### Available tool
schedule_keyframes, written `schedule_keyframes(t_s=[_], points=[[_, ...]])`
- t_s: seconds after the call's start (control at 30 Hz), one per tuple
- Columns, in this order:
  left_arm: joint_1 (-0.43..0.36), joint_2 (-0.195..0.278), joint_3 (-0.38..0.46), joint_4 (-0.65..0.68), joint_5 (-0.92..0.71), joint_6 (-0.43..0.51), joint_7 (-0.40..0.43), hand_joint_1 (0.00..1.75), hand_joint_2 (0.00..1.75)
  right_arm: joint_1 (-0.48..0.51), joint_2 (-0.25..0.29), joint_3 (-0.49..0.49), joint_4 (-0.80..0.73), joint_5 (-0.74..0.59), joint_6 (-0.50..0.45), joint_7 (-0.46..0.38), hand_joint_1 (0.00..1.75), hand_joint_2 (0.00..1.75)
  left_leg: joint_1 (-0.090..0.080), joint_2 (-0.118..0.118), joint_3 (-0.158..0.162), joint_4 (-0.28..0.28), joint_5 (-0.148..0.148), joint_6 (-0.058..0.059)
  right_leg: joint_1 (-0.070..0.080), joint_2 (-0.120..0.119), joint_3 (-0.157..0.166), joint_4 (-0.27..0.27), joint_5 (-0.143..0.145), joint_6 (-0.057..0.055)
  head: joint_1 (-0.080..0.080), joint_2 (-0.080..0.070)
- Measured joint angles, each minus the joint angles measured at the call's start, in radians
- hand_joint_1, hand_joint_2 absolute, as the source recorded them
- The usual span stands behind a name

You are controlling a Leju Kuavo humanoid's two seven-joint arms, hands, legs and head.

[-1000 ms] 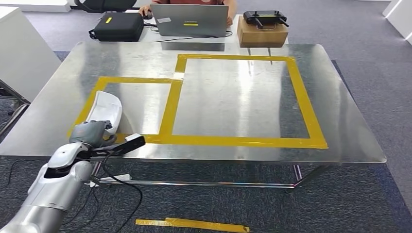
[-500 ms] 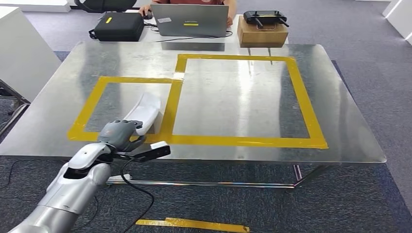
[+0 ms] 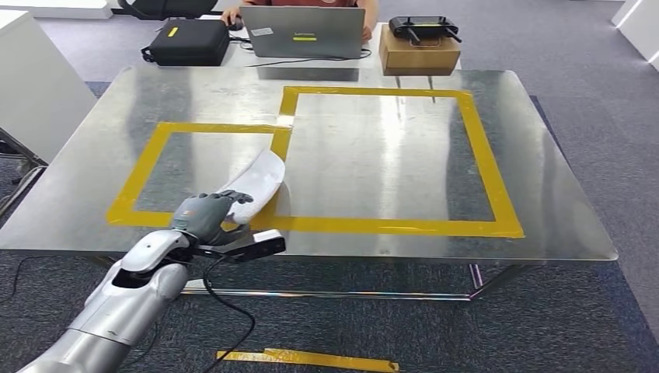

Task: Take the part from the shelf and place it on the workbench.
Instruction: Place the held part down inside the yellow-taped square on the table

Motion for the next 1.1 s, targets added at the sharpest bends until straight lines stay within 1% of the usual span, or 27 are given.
schedule_keyframes(t_s=[0.13,0.27,0.37,0.6,0.8,1.1], points=[[0.001,0.001,0.024,0.000,0.006,-0.018,0.070,0.00,0.00,-0.005,0.000,-0.007,0.005,0.008,0.000,-0.006,0.00,0.00,0.000,0.000,0.000,0.000,0.000,0.000,0.000,0.000,0.000,0.000,0.000,0.000,0.000,0.000],[0.003,0.006,0.053,0.000,0.004,-0.026,0.098,0.00,0.00,-0.009,0.000,-0.014,0.008,0.027,0.000,-0.008,0.00,0.00,0.000,0.000,0.000,0.000,0.000,0.000,0.000,0.000,0.001,0.000,0.000,0.000,0.000,0.000],[0.009,0.019,0.085,0.000,-0.001,-0.028,0.114,0.00,0.00,-0.012,0.000,-0.028,0.009,0.049,0.001,-0.014,0.00,0.00,0.000,0.000,0.000,0.000,0.000,0.000,0.000,0.000,0.002,0.000,0.000,0.000,0.000,0.000],[0.043,0.060,0.157,-0.021,-0.006,-0.025,0.112,0.00,0.00,-0.021,0.000,-0.074,0.010,0.081,0.019,-0.029,0.00,0.00,0.000,0.000,0.000,0.000,0.000,0.000,0.000,0.000,0.001,0.000,0.000,0.000,0.000,0.000],[0.055,0.083,0.189,-0.055,-0.008,-0.023,0.108,0.00,0.00,-0.030,0.000,-0.096,0.011,0.089,0.014,-0.032,0.00,0.00,0.000,0.000,0.000,0.000,0.000,0.000,0.000,0.000,-0.003,0.000,0.000,0.000,0.000,0.000],[0.055,0.123,0.247,-0.142,0.011,-0.031,0.102,0.00,0.00,-0.059,0.000,-0.114,0.034,0.108,0.012,-0.048,0.00,0.00,0.000,0.000,0.000,0.000,0.000,0.000,0.000,0.000,-0.004,0.000,0.000,0.000,0.000,0.000]])
